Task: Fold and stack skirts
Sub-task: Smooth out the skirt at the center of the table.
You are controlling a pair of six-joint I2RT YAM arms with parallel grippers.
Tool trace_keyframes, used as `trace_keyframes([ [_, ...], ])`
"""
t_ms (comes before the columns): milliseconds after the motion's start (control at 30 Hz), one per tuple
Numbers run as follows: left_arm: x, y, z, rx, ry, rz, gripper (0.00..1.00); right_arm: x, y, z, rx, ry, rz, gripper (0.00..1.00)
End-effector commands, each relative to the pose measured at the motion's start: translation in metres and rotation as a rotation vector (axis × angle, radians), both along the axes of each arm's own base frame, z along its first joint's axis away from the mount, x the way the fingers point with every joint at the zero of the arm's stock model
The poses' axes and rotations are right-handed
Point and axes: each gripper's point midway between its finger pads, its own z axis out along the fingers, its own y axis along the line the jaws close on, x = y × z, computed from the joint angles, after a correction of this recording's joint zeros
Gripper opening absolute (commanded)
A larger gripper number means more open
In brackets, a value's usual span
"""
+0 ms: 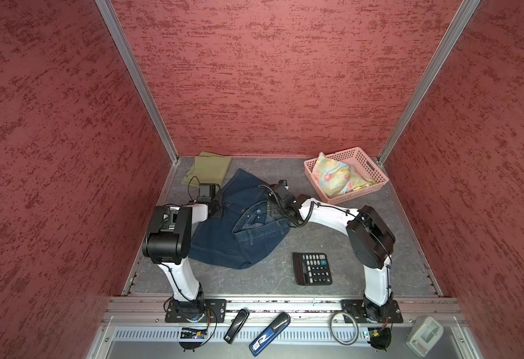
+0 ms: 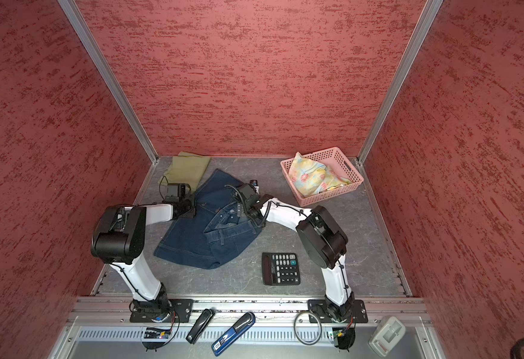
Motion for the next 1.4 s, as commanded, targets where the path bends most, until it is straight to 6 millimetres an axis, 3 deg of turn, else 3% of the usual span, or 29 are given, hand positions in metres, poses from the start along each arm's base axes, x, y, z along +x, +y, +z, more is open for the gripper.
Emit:
trace_keyframes([
  [0,-0.021,0.014,-0.02,0.003,0.073,0.034,0.0,0.004,-0.047,0.019,-0.078,-0.045,-0.076,0.87],
  [133,-0.03,0.027,-0.016,0.01,0.07,0.061,0.0,0.004,-0.078,0.023,-0.072,-0.06,-0.12,0.86],
  [267,-0.038,0.035,-0.015,0.015,0.073,0.076,0.0,0.006,-0.074,0.052,0.019,-0.151,-0.064,0.87],
  [467,-0.042,0.038,-0.014,0.01,0.073,0.092,0.0,0.0,-0.038,0.085,0.146,-0.198,0.104,0.87],
  [633,-0.042,0.039,-0.014,0.007,0.068,0.101,0.0,-0.027,0.017,0.098,0.19,-0.201,0.341,0.87],
  [800,-0.042,0.039,-0.016,-0.001,0.071,0.104,0.0,-0.072,0.078,0.093,0.226,-0.223,0.692,0.84],
  [967,-0.042,0.038,-0.017,-0.005,0.074,0.104,0.0,-0.101,0.12,0.089,0.273,-0.241,0.921,0.82],
  [1367,-0.039,0.036,-0.018,-0.01,0.071,0.101,0.0,-0.123,0.174,0.056,0.252,-0.256,1.182,0.8],
])
